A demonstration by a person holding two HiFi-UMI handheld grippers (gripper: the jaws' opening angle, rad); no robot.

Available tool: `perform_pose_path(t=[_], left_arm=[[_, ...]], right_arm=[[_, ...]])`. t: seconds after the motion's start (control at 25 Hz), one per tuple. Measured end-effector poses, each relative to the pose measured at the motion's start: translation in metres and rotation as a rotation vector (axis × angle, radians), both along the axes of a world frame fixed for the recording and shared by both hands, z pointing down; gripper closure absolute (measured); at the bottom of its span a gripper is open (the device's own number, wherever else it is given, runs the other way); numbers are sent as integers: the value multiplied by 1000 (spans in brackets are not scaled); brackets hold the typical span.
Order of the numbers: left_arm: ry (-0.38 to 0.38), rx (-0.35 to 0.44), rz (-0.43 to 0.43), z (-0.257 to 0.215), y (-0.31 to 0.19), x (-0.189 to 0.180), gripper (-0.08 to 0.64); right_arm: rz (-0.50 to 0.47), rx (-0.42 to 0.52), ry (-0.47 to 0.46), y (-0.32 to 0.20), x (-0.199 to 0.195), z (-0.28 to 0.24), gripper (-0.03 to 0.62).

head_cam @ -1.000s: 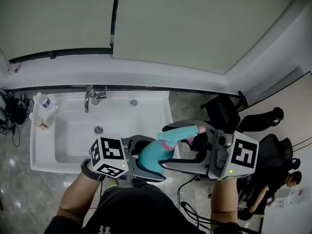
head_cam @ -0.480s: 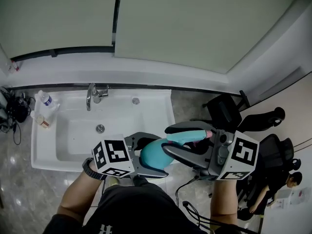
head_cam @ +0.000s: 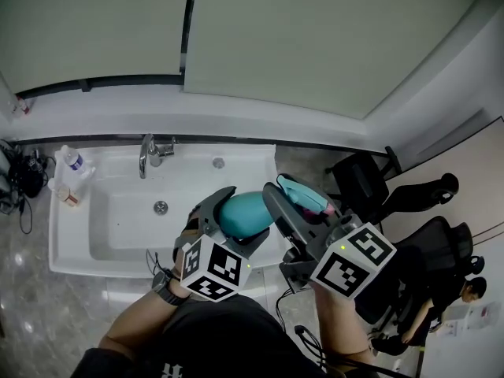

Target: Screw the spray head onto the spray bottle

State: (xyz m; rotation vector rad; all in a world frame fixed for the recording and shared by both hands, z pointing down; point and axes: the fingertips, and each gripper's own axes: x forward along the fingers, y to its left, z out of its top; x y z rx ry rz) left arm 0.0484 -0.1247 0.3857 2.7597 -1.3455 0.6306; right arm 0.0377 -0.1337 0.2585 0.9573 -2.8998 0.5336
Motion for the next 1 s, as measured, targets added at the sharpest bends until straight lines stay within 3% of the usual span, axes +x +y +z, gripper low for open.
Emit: perform_pose_path(t=[0.12,0.24,0.44,0.64,0.76,0.88,1.0], left_arm=[[-39,-4,-14,9,-5,-2,124],[40,-85,107,16,2,6,123],[255,-234,389,5,32,22,123],[343,-343,804,-8,95,28,123],[378,-398,999,-17,125,34,123],[389,-434,1108,-20,144,43,123],[364,-458,1133,-14,151,45,123]], right_arm=[[79,-25,-33,-8,5,8,462],[43,-10,5,-2,1,14,460],[-253,51,-1,35,6,-12,362],[-690,312,-57,93,40,-51,362],[-890,441,16,112,29,-47,306],[-1041,515,152,133,8,-29,250],[-1115,535,257,140,6,-15,250]])
